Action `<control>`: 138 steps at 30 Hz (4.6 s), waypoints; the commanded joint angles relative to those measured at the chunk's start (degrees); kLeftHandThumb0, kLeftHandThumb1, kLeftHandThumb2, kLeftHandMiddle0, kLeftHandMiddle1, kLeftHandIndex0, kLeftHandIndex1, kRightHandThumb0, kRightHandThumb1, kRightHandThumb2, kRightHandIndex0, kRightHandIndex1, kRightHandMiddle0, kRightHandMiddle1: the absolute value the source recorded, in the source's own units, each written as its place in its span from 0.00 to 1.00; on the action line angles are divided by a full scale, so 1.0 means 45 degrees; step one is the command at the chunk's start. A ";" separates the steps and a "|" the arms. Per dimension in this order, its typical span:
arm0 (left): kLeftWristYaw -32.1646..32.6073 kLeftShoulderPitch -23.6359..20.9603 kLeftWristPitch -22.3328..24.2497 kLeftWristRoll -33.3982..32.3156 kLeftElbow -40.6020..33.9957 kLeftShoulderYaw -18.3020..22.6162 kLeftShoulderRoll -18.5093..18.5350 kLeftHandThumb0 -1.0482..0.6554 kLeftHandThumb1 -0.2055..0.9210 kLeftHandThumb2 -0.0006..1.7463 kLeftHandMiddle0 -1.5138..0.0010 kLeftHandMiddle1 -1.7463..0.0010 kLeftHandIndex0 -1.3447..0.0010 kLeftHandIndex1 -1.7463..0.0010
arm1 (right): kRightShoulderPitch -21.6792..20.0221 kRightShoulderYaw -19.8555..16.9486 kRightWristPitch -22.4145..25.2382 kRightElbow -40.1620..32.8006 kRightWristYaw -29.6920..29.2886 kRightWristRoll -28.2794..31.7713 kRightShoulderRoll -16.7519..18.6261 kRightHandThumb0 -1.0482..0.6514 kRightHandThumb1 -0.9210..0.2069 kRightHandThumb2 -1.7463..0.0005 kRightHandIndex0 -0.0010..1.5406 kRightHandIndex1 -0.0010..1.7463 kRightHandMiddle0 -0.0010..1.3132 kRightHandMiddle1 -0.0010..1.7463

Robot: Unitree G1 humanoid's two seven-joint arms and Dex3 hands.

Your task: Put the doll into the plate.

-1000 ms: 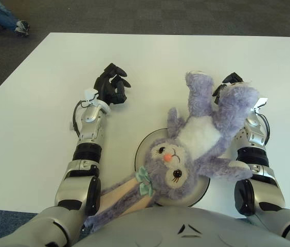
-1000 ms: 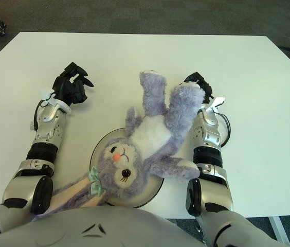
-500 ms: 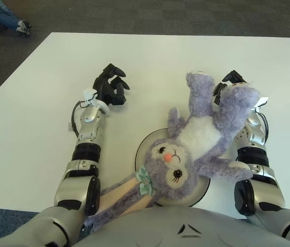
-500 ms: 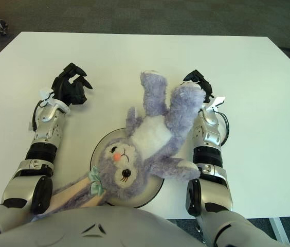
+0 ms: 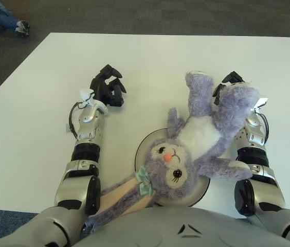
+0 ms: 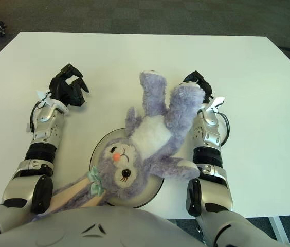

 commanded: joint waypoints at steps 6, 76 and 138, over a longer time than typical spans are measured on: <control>0.0586 0.0352 0.0852 -0.0353 -0.0632 0.0199 -0.0445 0.61 0.13 0.99 0.40 0.02 0.51 0.00 | 0.0335 0.0308 -0.0685 0.0306 0.0080 -0.0553 -0.0170 0.61 0.87 0.00 0.57 1.00 0.52 1.00; 0.2639 0.1337 -0.1292 0.2392 -0.0641 -0.0866 -0.0535 0.33 0.46 0.76 0.16 0.00 0.54 0.00 | -0.0507 0.0703 -0.5897 0.4174 -0.3470 -0.2659 -0.0136 0.32 0.59 0.20 0.84 1.00 0.51 1.00; 0.1823 0.2101 -0.0073 0.2220 -0.2713 -0.1438 -0.0211 0.34 0.50 0.73 0.16 0.00 0.56 0.00 | 0.1945 0.1113 0.1296 -0.3931 -0.2066 -0.1667 0.0030 0.32 0.58 0.21 0.84 1.00 0.50 1.00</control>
